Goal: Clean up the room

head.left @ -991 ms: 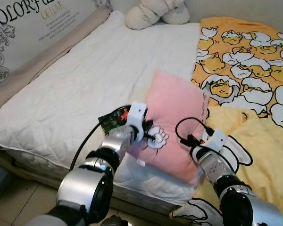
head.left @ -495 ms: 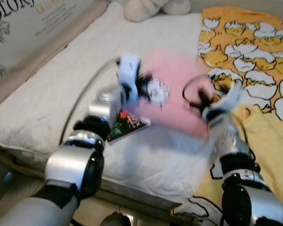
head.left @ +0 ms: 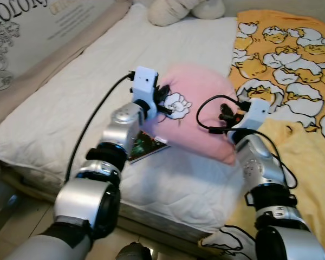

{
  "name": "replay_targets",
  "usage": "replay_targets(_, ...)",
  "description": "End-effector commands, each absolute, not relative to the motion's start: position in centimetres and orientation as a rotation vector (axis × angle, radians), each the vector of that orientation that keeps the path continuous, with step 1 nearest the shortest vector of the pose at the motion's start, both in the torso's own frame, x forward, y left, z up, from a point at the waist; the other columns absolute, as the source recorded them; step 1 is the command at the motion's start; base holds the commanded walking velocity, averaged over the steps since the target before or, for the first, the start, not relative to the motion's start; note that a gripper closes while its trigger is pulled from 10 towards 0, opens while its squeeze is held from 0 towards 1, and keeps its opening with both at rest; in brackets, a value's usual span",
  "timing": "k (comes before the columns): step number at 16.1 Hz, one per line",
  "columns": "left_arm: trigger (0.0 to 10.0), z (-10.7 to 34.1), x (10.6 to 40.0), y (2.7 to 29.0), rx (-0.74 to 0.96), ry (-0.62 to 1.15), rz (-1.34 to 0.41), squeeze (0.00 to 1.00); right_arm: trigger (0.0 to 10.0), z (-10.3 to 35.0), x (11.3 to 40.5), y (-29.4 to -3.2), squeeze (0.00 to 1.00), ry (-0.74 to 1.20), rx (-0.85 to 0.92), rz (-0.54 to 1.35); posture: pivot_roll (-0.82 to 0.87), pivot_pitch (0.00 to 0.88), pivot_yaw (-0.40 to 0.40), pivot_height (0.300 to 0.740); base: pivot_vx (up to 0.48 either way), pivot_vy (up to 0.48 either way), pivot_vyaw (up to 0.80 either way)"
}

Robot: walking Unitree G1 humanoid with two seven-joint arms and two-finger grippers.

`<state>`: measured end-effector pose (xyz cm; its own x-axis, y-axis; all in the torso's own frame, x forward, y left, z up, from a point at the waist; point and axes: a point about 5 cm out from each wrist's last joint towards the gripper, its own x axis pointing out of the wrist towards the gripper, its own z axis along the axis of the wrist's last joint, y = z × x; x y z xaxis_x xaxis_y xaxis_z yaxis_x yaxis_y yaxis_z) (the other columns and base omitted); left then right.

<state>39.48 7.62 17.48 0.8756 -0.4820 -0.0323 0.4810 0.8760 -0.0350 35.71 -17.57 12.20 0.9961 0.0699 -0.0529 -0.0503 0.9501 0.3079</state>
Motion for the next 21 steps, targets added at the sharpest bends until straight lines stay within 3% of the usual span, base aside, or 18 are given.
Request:
replay_targets(1,10.0,19.0,39.8,8.6,-0.013,-0.049,-0.455,0.00,10.0,13.1,35.7,-18.1,0.00,0.010,0.277,0.044,0.01,0.000,0.042,0.740,0.000,0.480,0.00)
replay_targets(16,10.0,17.0,39.3,7.9,-0.027,-0.001,-0.409,0.00,10.0,12.8,35.1,-18.5,0.00,0.013,0.236,0.054,0.00,0.000,0.032,0.740,0.000,0.480,0.00)
replay_targets(21,10.0,17.1,39.3,7.6,-0.035,0.003,-0.395,0.00,10.0,12.6,35.2,-18.3,0.00,0.029,0.190,0.071,0.01,0.000,0.024,0.740,0.000,0.480,0.36)
